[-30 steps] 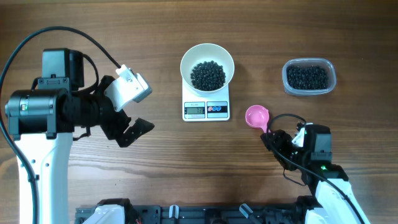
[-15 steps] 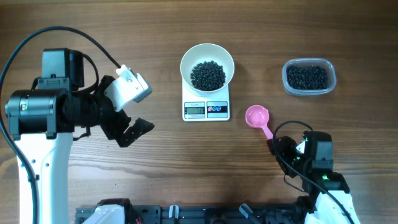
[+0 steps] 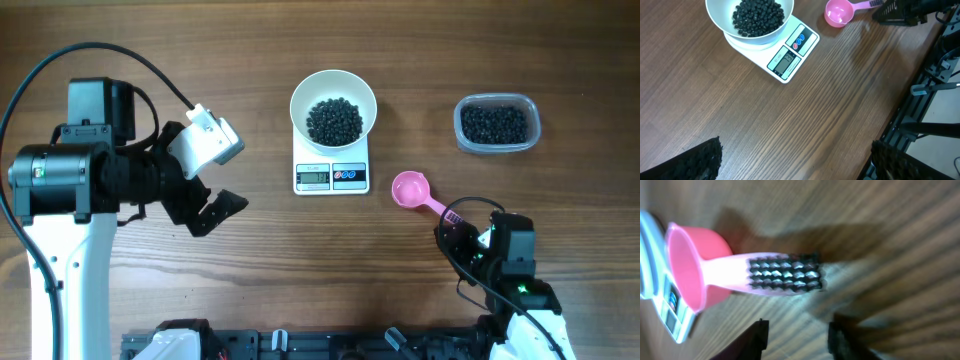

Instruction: Scoop item into bowl and weigh 150g on scale

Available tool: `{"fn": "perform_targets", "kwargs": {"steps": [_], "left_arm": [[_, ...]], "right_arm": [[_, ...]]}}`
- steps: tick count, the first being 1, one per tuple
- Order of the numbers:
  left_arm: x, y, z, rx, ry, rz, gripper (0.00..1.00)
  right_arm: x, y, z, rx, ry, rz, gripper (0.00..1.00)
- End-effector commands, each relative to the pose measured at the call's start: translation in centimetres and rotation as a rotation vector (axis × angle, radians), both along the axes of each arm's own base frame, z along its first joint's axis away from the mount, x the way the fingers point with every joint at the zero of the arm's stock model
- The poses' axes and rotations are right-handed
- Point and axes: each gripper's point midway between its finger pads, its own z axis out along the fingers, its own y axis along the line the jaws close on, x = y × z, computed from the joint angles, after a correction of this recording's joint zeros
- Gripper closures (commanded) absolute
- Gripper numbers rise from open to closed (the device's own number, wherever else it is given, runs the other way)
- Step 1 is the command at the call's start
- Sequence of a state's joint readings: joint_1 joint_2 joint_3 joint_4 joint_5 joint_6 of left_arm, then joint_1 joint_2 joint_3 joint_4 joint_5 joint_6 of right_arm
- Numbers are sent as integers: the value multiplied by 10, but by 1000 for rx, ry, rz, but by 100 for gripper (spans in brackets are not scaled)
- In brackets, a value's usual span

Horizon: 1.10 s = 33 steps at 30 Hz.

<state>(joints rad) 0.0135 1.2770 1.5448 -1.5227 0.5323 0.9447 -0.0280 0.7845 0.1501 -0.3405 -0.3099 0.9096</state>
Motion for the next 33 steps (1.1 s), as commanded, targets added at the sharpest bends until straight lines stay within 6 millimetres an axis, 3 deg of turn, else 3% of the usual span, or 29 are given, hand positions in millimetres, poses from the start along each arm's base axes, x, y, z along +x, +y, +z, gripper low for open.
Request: {"fn": "perform_targets", "kwargs": {"steps": [1, 14, 18, 25, 33], "left_arm": [[0, 0, 7, -4, -28, -5, 0], [0, 0, 7, -4, -28, -5, 0], [0, 0, 7, -4, -28, -5, 0], [0, 0, 7, -4, -28, -5, 0], [0, 0, 7, -4, -28, -5, 0]], "right_arm": [[-7, -6, -10, -39, 26, -9, 25], [13, -7, 11, 50, -10, -140, 27], [23, -8, 20, 8, -82, -93, 27], [16, -2, 21, -30, -79, 41, 27], [37, -51, 79, -232, -167, 84, 28]]}}
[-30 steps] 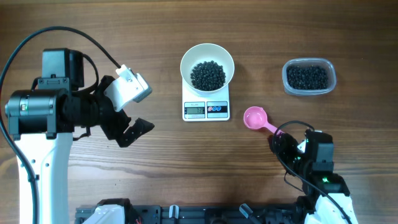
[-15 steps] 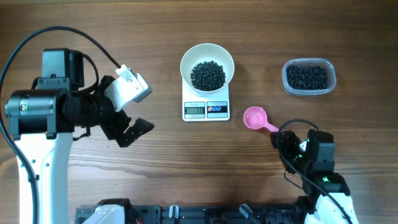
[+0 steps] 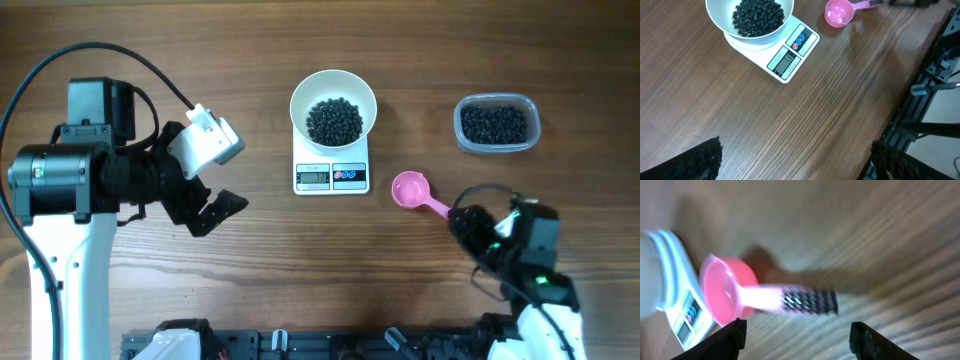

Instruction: Scoop item into bowl and weigh 150g on scale

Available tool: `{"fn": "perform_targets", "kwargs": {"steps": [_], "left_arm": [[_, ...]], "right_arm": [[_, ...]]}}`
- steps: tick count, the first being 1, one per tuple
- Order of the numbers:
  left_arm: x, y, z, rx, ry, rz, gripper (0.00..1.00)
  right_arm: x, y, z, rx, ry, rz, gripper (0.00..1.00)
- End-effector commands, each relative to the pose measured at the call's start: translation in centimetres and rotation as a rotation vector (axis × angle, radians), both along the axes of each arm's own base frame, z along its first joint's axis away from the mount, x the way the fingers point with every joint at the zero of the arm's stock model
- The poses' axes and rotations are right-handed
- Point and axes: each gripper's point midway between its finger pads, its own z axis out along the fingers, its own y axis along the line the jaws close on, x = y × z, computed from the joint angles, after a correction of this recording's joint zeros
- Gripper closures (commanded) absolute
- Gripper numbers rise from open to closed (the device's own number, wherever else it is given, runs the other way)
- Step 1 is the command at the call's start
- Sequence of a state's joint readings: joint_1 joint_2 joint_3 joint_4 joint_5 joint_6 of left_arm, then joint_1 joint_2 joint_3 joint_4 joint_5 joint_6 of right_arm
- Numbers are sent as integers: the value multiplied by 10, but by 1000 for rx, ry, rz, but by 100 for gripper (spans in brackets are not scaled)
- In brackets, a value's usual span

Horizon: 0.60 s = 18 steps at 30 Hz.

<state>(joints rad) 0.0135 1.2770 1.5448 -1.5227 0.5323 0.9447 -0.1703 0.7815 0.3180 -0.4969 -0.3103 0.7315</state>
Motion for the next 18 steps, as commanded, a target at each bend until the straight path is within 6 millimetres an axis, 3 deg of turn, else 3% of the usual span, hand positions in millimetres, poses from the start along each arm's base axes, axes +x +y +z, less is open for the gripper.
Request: {"fn": "perform_targets", "kwargs": {"steps": [1, 5, 8, 18], "left_arm": [[0, 0, 7, -4, -28, -5, 0], [0, 0, 7, -4, -28, -5, 0], [0, 0, 7, -4, -28, -5, 0], [0, 0, 7, -4, -28, -5, 0]], "right_arm": [[18, -26, 45, -153, -110, 102, 29], [15, -30, 49, -111, -130, 179, 29], [10, -34, 35, -40, -97, 212, 30], [22, -5, 5, 258, -154, 408, 36]]}}
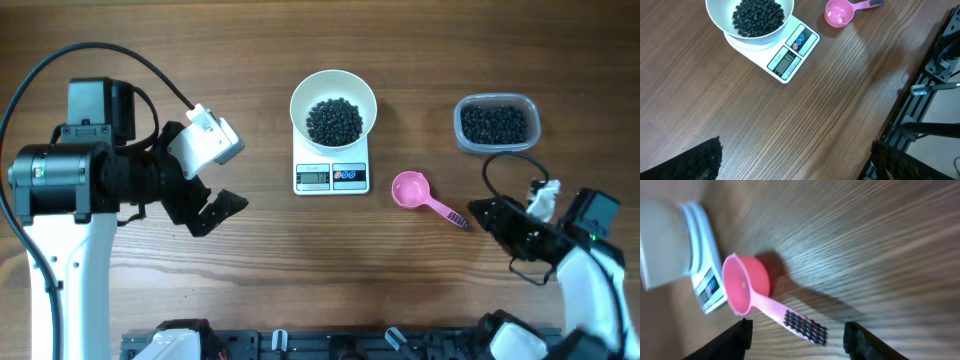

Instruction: Scoop item into bowl and weigh 150g on scale

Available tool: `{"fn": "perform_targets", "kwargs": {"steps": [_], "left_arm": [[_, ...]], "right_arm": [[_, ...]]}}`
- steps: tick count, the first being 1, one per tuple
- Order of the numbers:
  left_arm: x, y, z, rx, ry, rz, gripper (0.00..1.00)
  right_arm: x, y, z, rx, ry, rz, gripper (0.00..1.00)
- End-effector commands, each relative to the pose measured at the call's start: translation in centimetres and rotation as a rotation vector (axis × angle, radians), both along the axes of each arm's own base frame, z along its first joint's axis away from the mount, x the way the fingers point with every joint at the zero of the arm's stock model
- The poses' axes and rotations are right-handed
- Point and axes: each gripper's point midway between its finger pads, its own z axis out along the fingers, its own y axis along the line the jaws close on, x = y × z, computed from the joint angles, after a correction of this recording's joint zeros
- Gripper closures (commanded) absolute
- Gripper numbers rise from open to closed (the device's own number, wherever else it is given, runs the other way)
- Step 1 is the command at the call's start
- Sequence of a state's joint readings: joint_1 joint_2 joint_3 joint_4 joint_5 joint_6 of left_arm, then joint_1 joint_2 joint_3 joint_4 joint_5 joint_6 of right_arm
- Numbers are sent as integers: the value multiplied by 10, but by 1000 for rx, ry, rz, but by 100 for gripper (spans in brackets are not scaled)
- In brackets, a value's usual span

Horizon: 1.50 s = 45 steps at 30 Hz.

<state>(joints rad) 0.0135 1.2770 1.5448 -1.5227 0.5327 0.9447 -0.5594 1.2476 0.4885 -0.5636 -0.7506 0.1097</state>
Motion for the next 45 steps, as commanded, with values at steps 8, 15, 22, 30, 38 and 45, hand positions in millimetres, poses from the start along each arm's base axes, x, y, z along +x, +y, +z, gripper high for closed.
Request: {"fn": "perform_targets", "kwargs": {"steps": [8, 15, 22, 30, 38, 45], "left_arm": [[0, 0, 7, -4, -28, -5, 0], [0, 0, 7, -4, -28, -5, 0], [0, 0, 7, -4, -28, -5, 0], [0, 0, 7, -4, -28, -4, 0], [0, 0, 7, -4, -28, -5, 0], [0, 0, 7, -4, -28, -4, 0]], "right_arm": [[-1, 25, -9, 131, -89, 168, 36], [-2, 25, -20, 118, -111, 147, 37], [-3, 28, -23, 123, -131, 142, 43], [-1, 30, -19, 141, -158, 147, 47], [2, 30, -16, 156, -171, 136, 49], [0, 28, -25, 140, -130, 108, 48]]}}
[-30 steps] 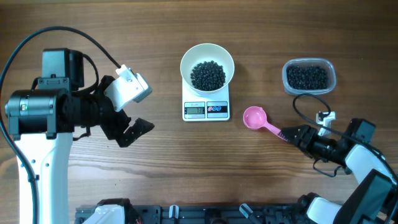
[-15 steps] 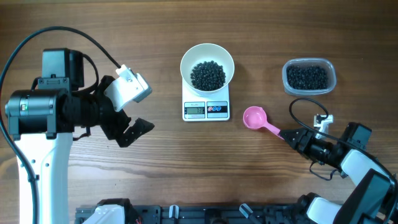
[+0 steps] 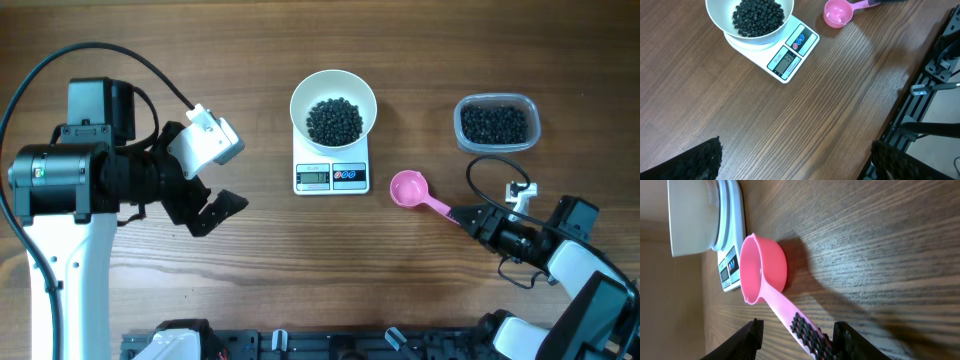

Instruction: Scoop item into bowl and weigh 150g on scale

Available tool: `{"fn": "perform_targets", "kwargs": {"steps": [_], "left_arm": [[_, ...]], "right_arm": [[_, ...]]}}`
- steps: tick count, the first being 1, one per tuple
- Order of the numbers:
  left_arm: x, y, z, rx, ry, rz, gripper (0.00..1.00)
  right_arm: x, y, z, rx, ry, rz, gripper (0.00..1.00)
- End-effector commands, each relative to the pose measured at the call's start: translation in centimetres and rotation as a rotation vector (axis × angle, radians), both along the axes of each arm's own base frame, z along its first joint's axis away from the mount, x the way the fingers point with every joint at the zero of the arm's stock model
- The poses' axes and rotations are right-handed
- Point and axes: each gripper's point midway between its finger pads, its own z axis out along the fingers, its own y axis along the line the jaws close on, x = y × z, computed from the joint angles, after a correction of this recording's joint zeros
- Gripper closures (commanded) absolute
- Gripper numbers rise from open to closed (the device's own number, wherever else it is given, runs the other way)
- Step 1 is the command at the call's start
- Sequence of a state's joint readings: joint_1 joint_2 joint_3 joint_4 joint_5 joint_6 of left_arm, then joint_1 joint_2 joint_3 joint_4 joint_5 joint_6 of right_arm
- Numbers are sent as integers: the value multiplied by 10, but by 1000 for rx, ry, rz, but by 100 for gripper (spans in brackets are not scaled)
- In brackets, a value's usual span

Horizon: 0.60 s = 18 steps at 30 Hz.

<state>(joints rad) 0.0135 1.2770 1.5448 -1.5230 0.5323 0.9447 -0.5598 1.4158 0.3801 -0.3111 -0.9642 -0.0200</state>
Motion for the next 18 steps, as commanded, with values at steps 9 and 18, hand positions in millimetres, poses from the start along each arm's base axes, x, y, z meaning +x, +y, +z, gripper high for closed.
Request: {"fn": "perform_targets", "kwargs": {"steps": [9, 18], "left_arm": [[0, 0, 7, -4, -28, -5, 0], [0, 0, 7, -4, -28, -5, 0]], "right_arm": [[-4, 6, -8, 36, 16, -30, 48], [2, 2, -6, 25, -12, -44, 48]]}}
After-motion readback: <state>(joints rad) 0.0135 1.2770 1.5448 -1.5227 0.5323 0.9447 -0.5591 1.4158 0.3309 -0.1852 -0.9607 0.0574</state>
